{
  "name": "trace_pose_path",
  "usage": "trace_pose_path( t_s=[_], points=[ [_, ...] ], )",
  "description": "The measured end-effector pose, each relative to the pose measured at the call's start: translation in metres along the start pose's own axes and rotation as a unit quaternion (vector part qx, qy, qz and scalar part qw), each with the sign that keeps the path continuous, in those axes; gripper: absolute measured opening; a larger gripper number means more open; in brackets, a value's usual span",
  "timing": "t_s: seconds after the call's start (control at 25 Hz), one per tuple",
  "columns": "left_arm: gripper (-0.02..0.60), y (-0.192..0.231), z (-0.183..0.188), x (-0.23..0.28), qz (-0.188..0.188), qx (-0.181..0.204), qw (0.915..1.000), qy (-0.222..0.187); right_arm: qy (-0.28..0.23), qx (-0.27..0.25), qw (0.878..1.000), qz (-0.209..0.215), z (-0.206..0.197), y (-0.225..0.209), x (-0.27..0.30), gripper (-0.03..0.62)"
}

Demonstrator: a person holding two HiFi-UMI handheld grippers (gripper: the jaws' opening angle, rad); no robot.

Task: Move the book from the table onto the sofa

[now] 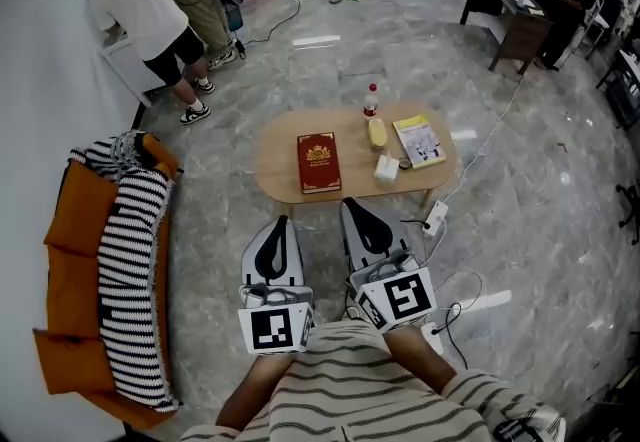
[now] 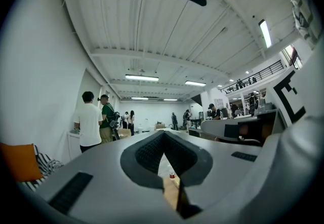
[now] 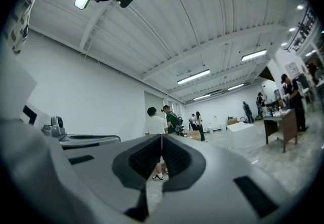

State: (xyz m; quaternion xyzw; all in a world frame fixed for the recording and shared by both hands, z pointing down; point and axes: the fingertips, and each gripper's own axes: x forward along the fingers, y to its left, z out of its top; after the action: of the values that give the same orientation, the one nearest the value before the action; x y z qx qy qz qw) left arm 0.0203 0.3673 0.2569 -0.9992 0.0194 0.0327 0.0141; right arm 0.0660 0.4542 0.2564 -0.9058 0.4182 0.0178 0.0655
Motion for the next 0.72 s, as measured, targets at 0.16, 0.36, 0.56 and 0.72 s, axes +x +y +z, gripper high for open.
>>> trace_pose_path(
  t_s=[0.16, 0.36, 0.56, 0.72],
  points=[
    [0.005, 0.013, -0.021, 0.026, 0.004, -0.009, 0.9998, 0.016, 0.017, 0.013, 1.000, -0.007, -0.018, -0.015, 0.027, 0.014],
    [0.005, 0.045, -0.036, 0.079, -0.003, -0.021, 0.9996, 0.020, 0.029, 0.010, 0.999, -0.023, -0.032, -0.036, 0.079, 0.014],
    [0.004, 0.079, -0.040, 0.139, -0.029, -0.026, 0.9991, 0.019, 0.031, 0.004, 0.998, -0.047, -0.033, -0.052, 0.140, 0.014],
    [0.005, 0.106, -0.041, 0.181, -0.052, -0.030, 0.9980, 0.019, 0.032, 0.005, 0.998, -0.063, -0.033, -0.059, 0.187, 0.014]
  ],
)
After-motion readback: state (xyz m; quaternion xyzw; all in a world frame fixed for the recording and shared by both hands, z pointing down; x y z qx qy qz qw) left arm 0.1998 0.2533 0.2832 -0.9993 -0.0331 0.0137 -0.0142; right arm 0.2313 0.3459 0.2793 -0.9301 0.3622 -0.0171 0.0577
